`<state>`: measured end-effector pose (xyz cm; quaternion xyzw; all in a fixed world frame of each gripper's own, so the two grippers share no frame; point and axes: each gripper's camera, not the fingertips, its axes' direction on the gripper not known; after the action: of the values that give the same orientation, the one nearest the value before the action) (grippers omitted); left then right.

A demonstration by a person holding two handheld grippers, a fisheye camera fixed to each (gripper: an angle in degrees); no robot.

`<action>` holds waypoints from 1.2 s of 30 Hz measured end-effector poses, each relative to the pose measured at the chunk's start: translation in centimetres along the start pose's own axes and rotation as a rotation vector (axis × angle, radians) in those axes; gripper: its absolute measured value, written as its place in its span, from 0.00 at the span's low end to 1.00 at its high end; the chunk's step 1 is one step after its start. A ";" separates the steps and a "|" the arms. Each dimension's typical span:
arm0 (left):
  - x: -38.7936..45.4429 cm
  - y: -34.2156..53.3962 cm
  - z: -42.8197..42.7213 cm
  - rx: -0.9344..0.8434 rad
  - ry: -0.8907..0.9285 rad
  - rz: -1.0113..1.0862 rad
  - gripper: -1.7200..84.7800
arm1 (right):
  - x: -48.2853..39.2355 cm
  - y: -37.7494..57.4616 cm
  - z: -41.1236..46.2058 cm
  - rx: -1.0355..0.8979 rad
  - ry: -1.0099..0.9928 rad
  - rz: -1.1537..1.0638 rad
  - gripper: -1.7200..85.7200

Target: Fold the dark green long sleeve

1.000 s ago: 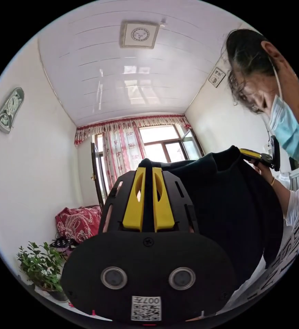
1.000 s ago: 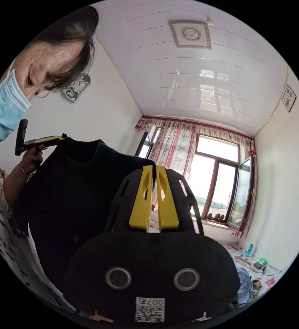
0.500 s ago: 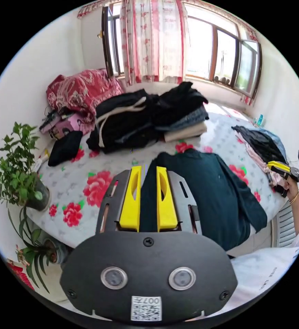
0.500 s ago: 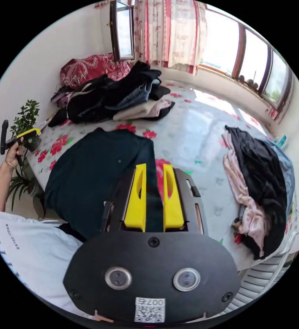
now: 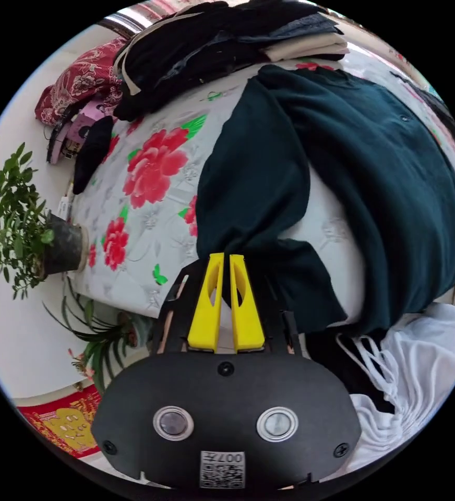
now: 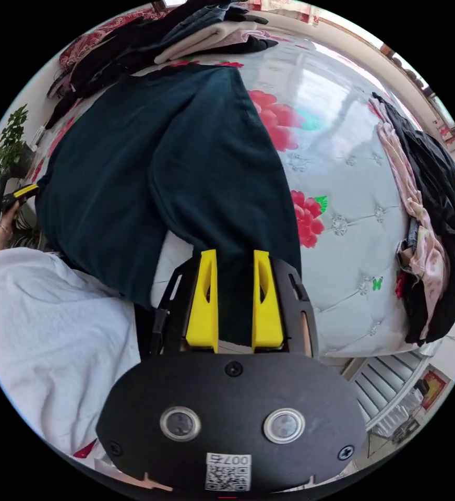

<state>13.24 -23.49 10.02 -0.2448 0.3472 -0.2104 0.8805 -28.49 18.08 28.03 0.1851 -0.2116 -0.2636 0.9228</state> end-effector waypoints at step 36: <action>4.0 12.4 -3.2 0.059 0.358 -0.342 0.08 | 10.9 16.8 3.0 0.107 0.289 0.537 0.10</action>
<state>16.11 -16.70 -1.21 -0.2330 0.4446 -0.4066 0.7634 -14.70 24.58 41.34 0.2063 -0.1330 0.0302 0.9689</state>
